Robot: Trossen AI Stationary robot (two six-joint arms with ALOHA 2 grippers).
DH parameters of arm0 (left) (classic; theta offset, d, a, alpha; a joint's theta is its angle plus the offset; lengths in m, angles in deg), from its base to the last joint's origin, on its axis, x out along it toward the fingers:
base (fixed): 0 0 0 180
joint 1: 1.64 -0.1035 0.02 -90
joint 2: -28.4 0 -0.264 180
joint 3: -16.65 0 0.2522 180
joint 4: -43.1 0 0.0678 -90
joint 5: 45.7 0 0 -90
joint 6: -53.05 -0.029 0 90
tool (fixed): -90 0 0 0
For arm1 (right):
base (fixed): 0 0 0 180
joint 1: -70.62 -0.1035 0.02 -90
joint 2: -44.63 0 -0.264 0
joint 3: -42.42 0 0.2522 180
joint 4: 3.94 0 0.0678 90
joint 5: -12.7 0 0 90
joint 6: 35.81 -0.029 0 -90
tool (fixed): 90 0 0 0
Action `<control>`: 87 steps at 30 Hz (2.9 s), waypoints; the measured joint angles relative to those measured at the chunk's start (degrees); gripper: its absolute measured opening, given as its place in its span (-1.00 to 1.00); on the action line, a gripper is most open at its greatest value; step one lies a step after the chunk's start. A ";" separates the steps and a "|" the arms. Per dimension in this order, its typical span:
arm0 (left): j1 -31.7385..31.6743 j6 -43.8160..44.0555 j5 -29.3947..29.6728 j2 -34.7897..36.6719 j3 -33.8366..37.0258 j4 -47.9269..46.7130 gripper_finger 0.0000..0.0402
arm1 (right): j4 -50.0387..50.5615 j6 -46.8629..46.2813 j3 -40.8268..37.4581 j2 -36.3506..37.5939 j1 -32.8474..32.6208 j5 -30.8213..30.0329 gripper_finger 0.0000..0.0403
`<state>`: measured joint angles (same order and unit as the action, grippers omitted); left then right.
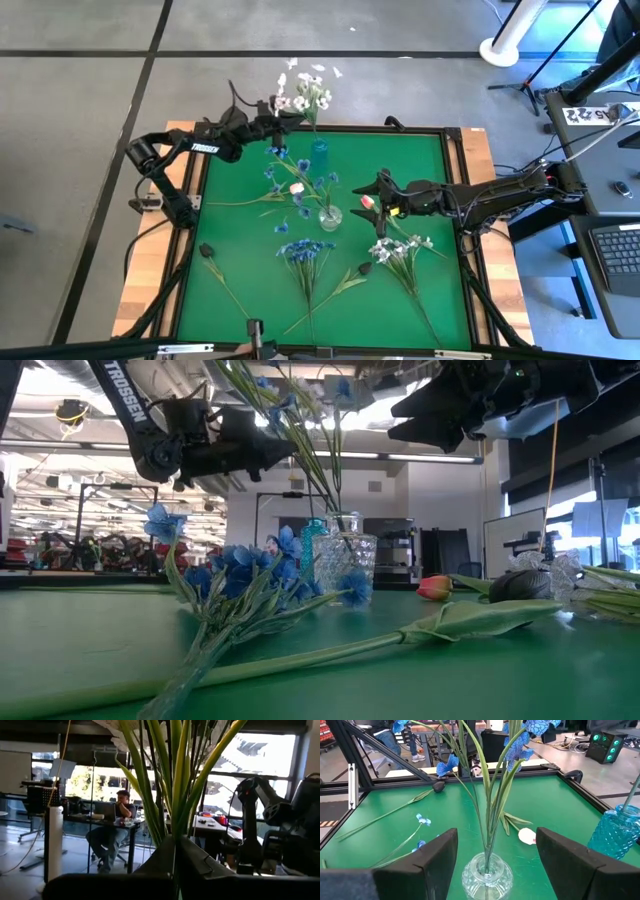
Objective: Sort flowers into vase by color
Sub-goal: Put the top white flowers into the blue transparent vase, then put the left light pink flowers into the blue transparent vase
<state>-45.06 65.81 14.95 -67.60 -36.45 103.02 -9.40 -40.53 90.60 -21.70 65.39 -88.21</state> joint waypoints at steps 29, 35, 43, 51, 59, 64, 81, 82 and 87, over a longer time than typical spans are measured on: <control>4.28 -5.91 6.28 0.00 0.00 -18.23 -0.26 | 0.23 0.03 0.00 0.00 0.00 0.01 0.33; 4.07 -9.54 9.09 4.22 0.00 -28.30 -0.17 | 1.57 0.03 0.02 0.00 0.00 -0.01 0.33; 5.74 -18.94 16.19 19.21 0.00 -52.20 -0.11 | 1.77 0.05 0.02 0.00 0.00 -0.18 0.33; 9.16 -16.53 20.90 33.69 0.00 -81.88 -0.11 | 1.77 0.07 0.02 0.00 0.00 -0.53 0.33; 16.72 -8.99 26.59 34.19 0.00 -111.73 -0.11 | 1.79 0.74 0.02 0.00 0.00 -1.10 0.33; 22.27 -7.22 28.77 31.07 0.00 -112.40 -0.11 | 1.79 0.90 0.02 0.00 0.00 -1.10 0.33; 22.77 -2.67 33.14 9.38 -0.30 -111.78 -0.12 | 2.32 0.95 0.02 0.00 0.00 -1.08 0.33; 22.69 -2.68 33.08 8.67 -0.44 -111.80 -0.13 | 2.32 0.95 0.02 0.00 0.00 -1.08 0.33; 22.47 -2.76 32.45 8.02 -0.54 -111.26 -0.32 | 2.32 0.95 0.02 0.00 0.01 -1.08 0.33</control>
<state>-22.59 63.05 47.40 -59.58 -36.98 -8.24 -7.09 -39.58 90.62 -21.70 65.40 -89.29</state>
